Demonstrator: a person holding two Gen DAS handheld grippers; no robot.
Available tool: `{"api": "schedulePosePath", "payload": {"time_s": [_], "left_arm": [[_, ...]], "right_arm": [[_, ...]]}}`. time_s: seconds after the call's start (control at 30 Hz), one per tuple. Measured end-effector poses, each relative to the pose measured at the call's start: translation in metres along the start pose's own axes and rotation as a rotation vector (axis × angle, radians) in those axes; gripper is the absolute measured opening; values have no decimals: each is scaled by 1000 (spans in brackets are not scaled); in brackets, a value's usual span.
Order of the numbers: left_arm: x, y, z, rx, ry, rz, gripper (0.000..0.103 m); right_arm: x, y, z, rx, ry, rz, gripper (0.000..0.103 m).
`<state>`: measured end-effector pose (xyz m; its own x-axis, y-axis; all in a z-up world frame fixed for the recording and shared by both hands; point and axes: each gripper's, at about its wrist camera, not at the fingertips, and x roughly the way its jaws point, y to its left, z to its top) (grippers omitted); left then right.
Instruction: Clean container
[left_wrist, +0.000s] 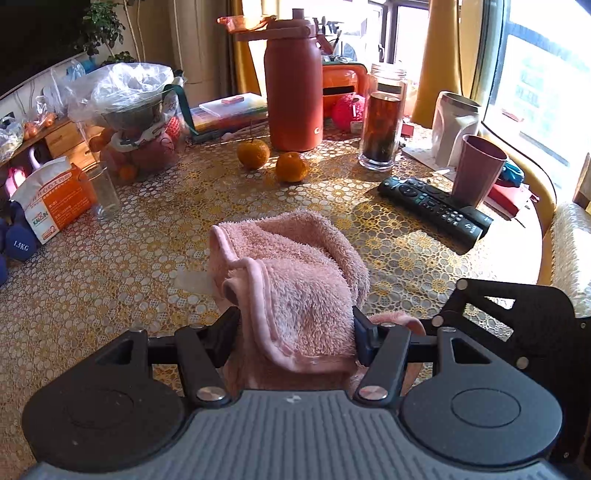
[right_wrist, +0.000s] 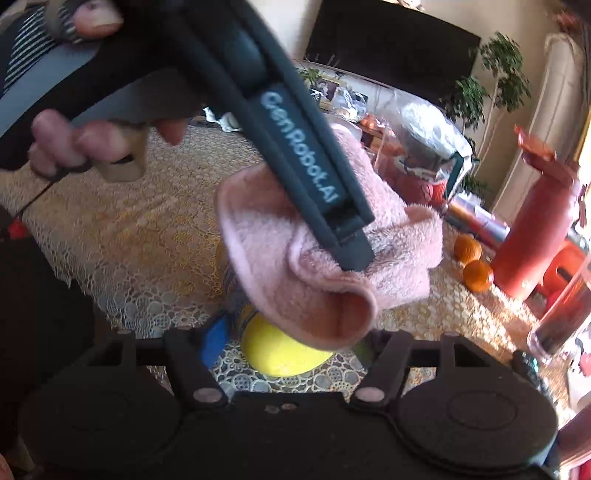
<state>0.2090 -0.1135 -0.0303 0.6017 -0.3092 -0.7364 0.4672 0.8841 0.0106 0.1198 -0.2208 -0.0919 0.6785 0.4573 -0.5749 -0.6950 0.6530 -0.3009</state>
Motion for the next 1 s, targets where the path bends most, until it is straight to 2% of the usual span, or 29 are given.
{"api": "schedulePosePath", "payload": {"time_s": [0.13, 0.3, 0.4, 0.5, 0.57, 0.63, 1.0], "left_arm": [[2, 24, -9, -60, 20, 30, 60], [-4, 42, -24, -134, 18, 31, 60], [-8, 49, -33, -172, 17, 31, 60], [-12, 53, -41, -204, 8, 34, 60], [-15, 55, -45, -230, 2, 27, 60], [-17, 55, -48, -247, -1, 19, 60], [-22, 68, -72, -263, 31, 84, 60]], "right_arm": [[1, 6, -1, -72, -5, -4, 67], [3, 5, 1, -16, 18, 39, 67], [-4, -2, -2, 81, 20, 90, 70], [-10, -17, -5, 231, 9, 152, 77], [-9, -28, -8, 348, 12, 196, 78], [-6, -32, -11, 399, 22, 203, 78], [13, -27, -1, 297, 73, 236, 80]]}}
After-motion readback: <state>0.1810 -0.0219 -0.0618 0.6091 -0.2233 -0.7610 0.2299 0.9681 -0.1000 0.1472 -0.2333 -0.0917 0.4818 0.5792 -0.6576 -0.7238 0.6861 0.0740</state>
